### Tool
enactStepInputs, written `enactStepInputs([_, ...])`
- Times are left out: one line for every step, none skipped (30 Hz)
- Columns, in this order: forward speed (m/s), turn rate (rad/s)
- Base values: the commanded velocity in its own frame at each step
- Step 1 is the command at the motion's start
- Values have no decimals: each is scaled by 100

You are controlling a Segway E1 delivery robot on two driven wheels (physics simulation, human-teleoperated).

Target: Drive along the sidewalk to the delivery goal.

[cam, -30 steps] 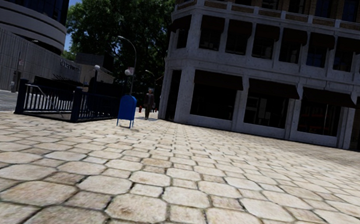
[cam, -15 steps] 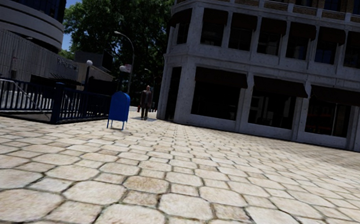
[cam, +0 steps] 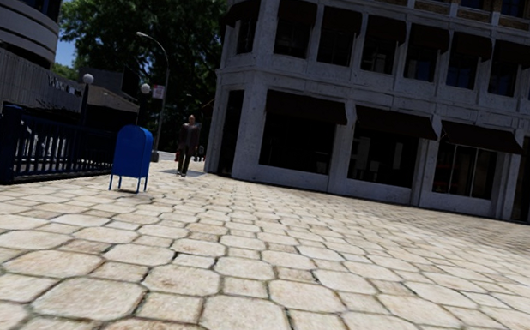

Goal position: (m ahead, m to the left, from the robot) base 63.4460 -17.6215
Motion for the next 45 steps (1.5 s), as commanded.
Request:
enactStepInputs([200,-42])
enactStepInputs([200,-42])
enactStepInputs([200,-42])
enactStepInputs([200,-42])
enactStepInputs([200,-42])
enactStepInputs([200,-42])
enactStepInputs([200,-42])
enactStepInputs([200,-42])
enactStepInputs([200,-42])
enactStepInputs([200,-42])
enactStepInputs([200,-42])
enactStepInputs([200,-42])
enactStepInputs([200,-42])
enactStepInputs([200,-42])
enactStepInputs([200,-42])
enactStepInputs([200,-32])
enactStepInputs([200,0])
enactStepInputs([200,0])
enactStepInputs([200,0])
enactStepInputs([200,0])
enactStepInputs([200,0])
enactStepInputs([200,0])
enactStepInputs([200,0])
enactStepInputs([200,0])
enactStepInputs([200,0])
enactStepInputs([200,0])
enactStepInputs([200,0])
enactStepInputs([200,0])
enactStepInputs([200,0])
enactStepInputs([200,0])
enactStepInputs([200,0])
enactStepInputs([200,0])
enactStepInputs([200,0])
enactStepInputs([200,0])
enactStepInputs([200,0])
enactStepInputs([200,0])
enactStepInputs([200,0])
enactStepInputs([200,0])
enactStepInputs([200,0])
enactStepInputs([200,0])
enactStepInputs([200,0])
enactStepInputs([200,0])
enactStepInputs([200,0])
enactStepInputs([200,6])
enactStepInputs([200,18])
